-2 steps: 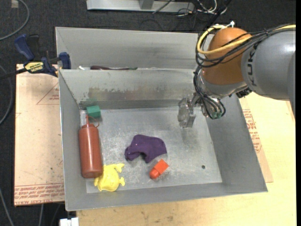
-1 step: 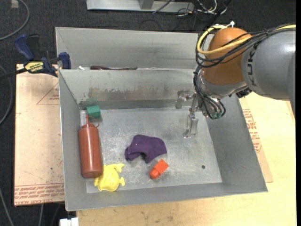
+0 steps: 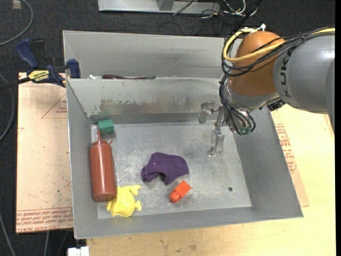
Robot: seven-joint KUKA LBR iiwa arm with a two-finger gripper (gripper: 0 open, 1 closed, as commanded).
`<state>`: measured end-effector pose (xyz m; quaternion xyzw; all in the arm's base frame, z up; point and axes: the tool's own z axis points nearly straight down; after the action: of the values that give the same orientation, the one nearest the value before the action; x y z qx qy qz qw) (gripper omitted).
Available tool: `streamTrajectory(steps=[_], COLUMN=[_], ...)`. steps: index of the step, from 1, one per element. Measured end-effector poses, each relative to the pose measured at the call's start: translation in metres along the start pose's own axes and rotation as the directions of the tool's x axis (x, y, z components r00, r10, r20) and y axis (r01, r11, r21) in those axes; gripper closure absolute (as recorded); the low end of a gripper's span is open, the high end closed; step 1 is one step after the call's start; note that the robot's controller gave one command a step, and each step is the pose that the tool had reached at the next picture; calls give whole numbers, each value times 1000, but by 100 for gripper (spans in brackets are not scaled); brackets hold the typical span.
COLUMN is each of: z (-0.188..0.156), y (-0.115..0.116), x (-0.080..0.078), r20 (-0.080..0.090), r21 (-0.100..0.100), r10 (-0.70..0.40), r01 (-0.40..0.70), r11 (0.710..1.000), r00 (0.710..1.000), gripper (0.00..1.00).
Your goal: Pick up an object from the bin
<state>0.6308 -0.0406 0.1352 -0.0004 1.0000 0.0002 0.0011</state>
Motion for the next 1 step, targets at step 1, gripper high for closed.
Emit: streamTrajectory(steps=[1], z=[36], y=[37], x=[49], r20=[6], r21=[0], r10=[8], r01=[-8], r11=[1000], r00=[1000], gripper=[0])
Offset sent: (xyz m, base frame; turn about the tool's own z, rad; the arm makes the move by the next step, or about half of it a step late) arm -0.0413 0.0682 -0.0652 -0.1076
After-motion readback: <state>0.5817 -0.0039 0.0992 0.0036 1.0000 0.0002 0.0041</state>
